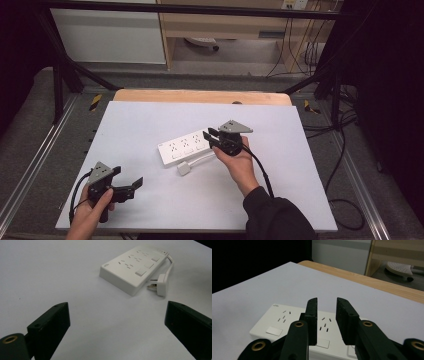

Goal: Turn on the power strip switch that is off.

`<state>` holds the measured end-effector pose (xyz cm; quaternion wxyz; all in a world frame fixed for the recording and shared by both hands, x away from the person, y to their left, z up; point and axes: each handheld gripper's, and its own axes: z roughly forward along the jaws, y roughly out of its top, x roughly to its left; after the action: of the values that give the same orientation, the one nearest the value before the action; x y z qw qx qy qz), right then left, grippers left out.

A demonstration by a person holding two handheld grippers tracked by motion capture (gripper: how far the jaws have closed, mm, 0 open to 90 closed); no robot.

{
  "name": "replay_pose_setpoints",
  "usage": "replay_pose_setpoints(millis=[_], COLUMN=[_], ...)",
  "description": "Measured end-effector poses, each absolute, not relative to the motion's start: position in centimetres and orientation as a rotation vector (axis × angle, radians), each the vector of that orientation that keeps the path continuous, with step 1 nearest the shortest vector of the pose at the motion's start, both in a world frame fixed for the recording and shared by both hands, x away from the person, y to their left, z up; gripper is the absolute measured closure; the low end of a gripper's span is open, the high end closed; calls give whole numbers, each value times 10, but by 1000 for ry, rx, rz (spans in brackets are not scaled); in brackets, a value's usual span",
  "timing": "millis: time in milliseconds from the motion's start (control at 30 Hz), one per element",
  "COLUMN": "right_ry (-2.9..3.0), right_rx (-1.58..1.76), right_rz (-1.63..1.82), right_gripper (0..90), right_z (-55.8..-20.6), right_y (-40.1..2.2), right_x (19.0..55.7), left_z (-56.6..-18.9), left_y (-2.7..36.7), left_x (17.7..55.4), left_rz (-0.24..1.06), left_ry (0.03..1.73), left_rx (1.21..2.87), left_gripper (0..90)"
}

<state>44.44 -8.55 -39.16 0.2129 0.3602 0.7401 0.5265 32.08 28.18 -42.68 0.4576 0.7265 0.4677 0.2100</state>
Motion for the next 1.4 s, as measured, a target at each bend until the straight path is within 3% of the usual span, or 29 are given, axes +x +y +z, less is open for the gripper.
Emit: replay_pose_setpoints(millis=[667,1400], right_ry=[2052,2115], right_rx=[995,1031], right_rz=[1452,1453], right_gripper=[846,872], right_z=[-399,-418], right_y=[-74,-62], right_x=[454,455], left_z=[-427,-427], left_y=[283,284], left_x=[321,321], left_rz=[516,513], left_ry=[1154,1159], left_rx=[1782,1782], left_gripper=[63,63])
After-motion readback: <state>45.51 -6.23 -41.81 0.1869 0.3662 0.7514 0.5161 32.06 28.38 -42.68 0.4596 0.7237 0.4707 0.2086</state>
